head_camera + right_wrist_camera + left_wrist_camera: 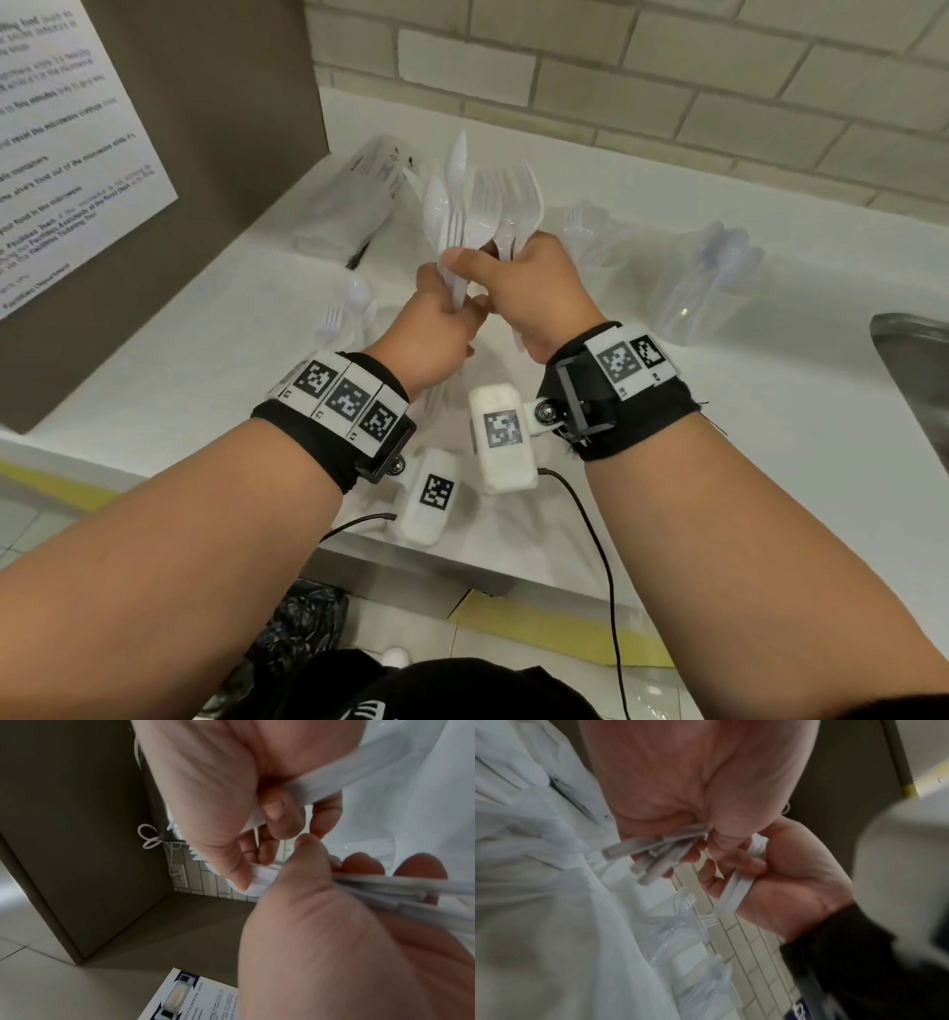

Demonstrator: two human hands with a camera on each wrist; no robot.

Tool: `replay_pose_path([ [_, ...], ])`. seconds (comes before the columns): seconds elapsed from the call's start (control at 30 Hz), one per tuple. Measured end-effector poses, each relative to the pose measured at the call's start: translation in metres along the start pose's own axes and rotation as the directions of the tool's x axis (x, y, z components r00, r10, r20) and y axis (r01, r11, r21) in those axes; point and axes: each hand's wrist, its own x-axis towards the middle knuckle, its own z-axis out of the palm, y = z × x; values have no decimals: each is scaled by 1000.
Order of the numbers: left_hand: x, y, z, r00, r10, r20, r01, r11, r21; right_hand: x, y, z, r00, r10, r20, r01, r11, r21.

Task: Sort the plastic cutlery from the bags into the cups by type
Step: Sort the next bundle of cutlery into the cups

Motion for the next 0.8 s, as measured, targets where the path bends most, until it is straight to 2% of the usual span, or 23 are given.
replay_pose_path([
  [0.07,0,-1,-3,997,-60,54,69,982,-174,-3,-2,-4,998,10,69,-12,1000,28],
  [0.13,-1,-1,-7,988,-104,117,139,926,-351,-5,-3,-7,991,14,130,-23,997,69],
  [0.27,-5,0,-12,958,-12,287,176,813,-555,-13,-7,-12,970,-7,245,-20,994,107],
  [0.37,-8,-2,-14,940,60,336,161,791,-591,-18,-8,-14,955,-15,296,-35,986,163],
  [0.5,-7,-5,-17,928,95,361,185,725,-664,-14,4,-14,949,-55,311,-2,984,180],
  [0.6,-2,-8,-15,957,11,290,162,808,-566,-12,10,-14,952,-81,294,-1,963,269],
  [0.67,-2,-10,-14,972,10,236,115,854,-508,-12,11,-16,957,-79,281,-27,935,352],
  [0.8,-4,-11,-15,976,39,214,78,855,-513,-13,6,-18,983,-56,172,-10,934,357],
])
